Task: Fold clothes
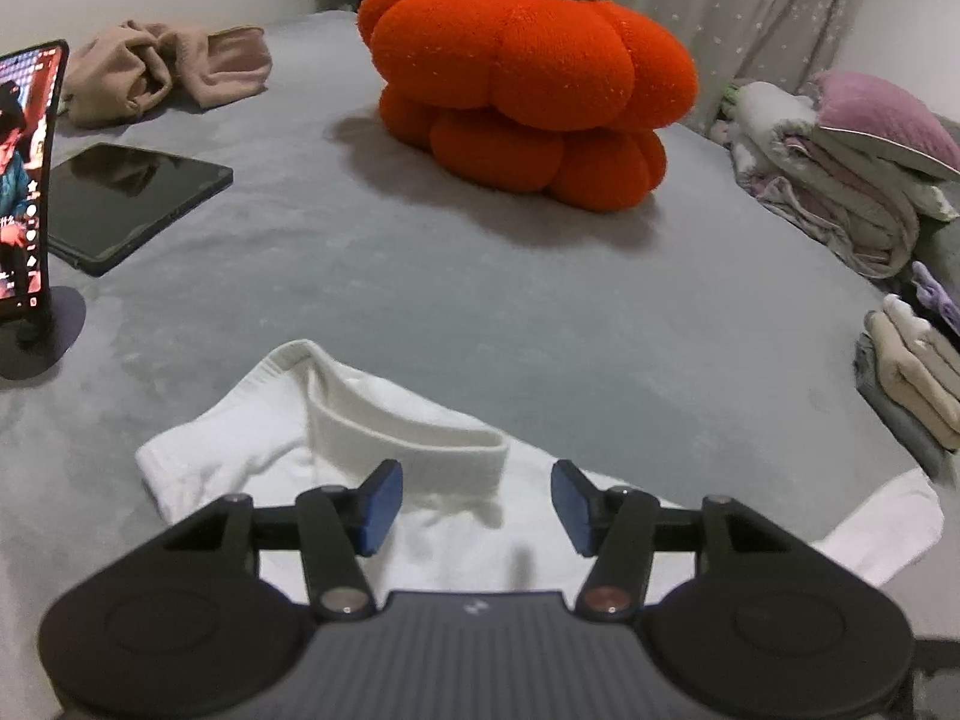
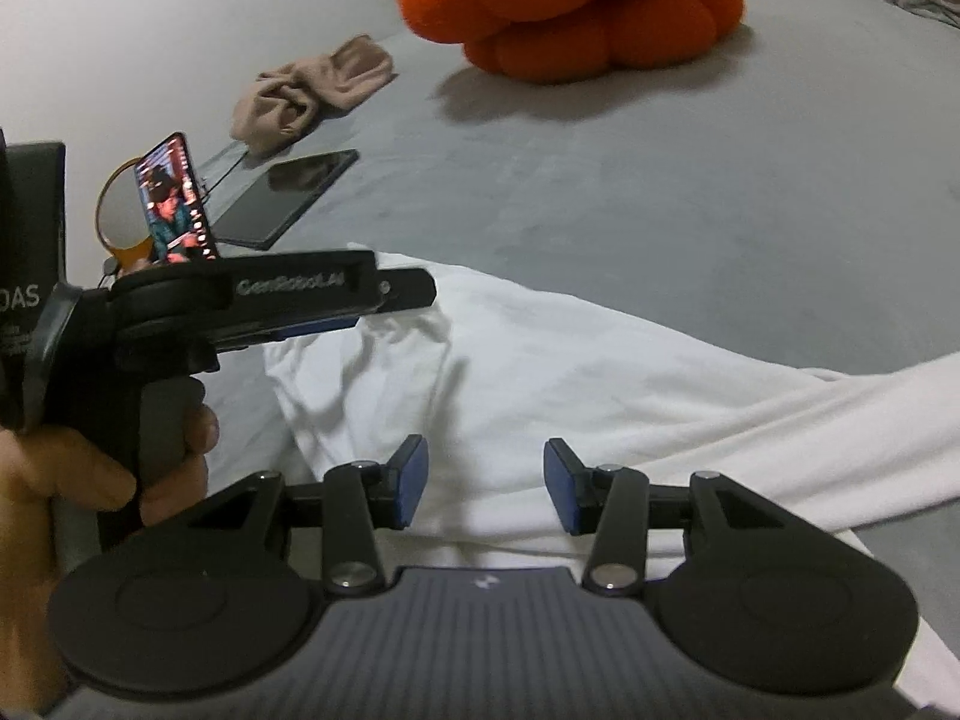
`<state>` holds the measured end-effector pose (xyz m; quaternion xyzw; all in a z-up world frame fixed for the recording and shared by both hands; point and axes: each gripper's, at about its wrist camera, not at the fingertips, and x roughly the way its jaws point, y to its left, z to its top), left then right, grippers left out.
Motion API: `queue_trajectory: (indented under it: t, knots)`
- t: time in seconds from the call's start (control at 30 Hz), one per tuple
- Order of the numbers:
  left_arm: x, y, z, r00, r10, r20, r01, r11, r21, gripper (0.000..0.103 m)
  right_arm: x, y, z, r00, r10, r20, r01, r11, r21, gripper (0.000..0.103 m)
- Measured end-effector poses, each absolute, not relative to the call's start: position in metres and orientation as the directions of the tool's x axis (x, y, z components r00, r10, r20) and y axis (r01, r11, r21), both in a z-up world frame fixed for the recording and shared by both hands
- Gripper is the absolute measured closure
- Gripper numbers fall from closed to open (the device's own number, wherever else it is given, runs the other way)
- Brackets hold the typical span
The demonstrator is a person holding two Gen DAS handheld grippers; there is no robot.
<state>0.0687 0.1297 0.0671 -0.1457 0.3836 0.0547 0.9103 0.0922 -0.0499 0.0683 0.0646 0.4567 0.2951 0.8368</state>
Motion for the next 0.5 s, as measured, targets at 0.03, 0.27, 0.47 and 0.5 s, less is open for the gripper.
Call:
queue_trajectory:
  t: [0.03,0.27,0.47,0.5]
  knots:
    - [0.071,0.124,0.067,0.698,0.013,-0.716,-0.231,0.95,-0.208,0.044,0.092,-0.05,0.068,0.409,0.55,-0.728,-0.431,0.82,0.377,0.055]
    - [0.084,0.099,0.059,0.663,0.19,-0.724,-0.372,0.923,-0.098,0.043,0.093,-0.05,0.07,0.408,0.542,-0.735,-0.434,0.823,0.366,0.055]
    - [0.084,0.111,0.053,0.641,0.217,-0.736,-0.46,0.876,-0.142,0.059,0.093,-0.055,0.071,0.416,0.527,-0.741,-0.421,0.834,0.356,0.055]
    - [0.082,0.115,0.052,0.644,0.206,-0.736,-0.465,0.87,-0.163,0.063,0.094,-0.056,0.071,0.417,0.524,-0.742,-0.418,0.836,0.356,0.055]
